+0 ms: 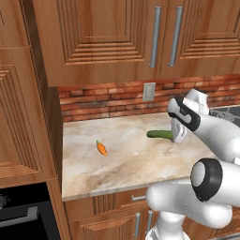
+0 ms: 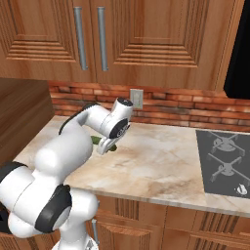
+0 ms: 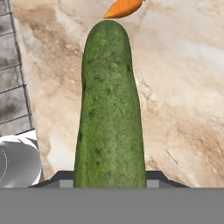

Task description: Place the two vegetables and bowl onto the tray for setting up a vegetable dip station.

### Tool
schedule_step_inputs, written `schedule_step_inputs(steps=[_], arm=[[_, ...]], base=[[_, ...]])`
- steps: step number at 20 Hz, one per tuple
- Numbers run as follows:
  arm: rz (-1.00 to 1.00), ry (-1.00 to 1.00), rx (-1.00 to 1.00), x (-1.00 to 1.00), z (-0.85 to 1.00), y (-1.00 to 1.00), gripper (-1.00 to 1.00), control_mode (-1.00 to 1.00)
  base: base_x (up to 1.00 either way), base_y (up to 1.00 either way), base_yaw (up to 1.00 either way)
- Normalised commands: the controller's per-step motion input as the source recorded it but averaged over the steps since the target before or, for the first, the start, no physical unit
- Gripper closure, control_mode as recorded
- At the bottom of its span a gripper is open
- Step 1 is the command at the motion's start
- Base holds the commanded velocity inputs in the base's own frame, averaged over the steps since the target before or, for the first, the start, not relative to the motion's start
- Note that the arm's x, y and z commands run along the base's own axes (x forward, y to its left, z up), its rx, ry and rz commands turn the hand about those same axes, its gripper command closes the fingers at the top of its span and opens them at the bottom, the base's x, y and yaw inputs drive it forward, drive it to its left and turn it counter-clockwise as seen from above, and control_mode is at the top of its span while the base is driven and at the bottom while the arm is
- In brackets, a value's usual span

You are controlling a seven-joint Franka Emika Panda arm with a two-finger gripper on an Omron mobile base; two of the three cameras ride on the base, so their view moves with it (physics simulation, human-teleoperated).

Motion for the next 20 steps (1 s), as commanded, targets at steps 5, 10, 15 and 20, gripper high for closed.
schedule_step_inputs(steps=[5, 10, 15, 20], arm=[[0.05, 0.00, 0.01, -0.30, 0.21, 0.11, 1.00, -1.00], [0.06, 0.00, 0.04, -0.30, 0.17, 0.12, 1.00, -1.00], [0.02, 0.00, 0.00, -0.15, 0.10, 0.14, 1.00, -1.00], [0.01, 0.03, 0.00, -0.01, 0.08, 0.07, 1.00, -1.00]], base=[[0.00, 0.00, 0.00], [0.00, 0.00, 0.00], [0.00, 0.00, 0.00], [0.00, 0.00, 0.00]])
